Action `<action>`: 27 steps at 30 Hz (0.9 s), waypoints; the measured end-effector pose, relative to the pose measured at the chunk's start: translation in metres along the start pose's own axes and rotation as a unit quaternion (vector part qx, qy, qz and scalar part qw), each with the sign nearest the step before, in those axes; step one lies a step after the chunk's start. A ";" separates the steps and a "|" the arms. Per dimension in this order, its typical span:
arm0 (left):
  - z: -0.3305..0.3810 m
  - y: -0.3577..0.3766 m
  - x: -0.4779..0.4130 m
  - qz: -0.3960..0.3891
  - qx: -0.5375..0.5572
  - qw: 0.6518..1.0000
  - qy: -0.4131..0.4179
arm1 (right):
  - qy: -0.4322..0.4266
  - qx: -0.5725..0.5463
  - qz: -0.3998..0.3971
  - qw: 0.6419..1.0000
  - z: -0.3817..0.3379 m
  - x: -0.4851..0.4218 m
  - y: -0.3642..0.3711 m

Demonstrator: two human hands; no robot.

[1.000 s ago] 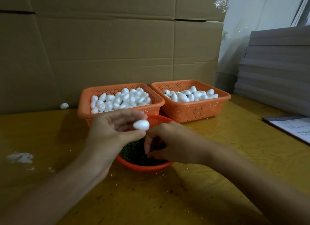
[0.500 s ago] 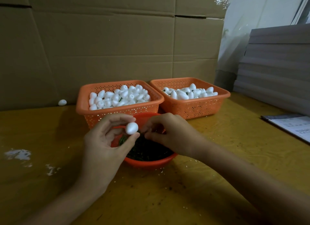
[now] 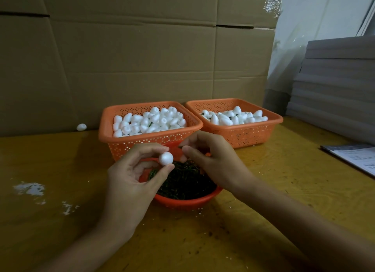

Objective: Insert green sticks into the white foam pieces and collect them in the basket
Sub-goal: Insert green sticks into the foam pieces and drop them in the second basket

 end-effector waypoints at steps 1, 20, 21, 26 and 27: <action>0.002 0.000 0.000 0.000 -0.012 1.000 0.011 | -0.001 -0.002 -0.003 1.000 -0.001 0.000 0.001; -0.004 -0.003 -0.002 0.017 0.020 0.999 -0.040 | -0.001 -0.030 -0.025 0.999 -0.002 0.003 0.006; -0.006 -0.004 -0.002 0.023 0.032 0.998 -0.050 | 0.004 -0.039 -0.020 0.999 -0.002 0.002 0.006; -0.011 -0.011 -0.005 0.044 0.068 0.994 -0.077 | -0.002 -0.075 -0.019 0.997 -0.004 0.001 0.006; -0.011 -0.011 -0.006 0.046 0.070 0.993 -0.077 | -0.009 -0.075 -0.021 0.997 -0.005 0.001 0.006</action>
Point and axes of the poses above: each hand's wrist, its own x-axis away from the middle knuckle, its own y-axis out of the palm, z = x × y, the point moved 8 cm from there along -x, towards the middle knuckle, and after that the axes turned 12 degrees about -y, right-handed, at the moved point
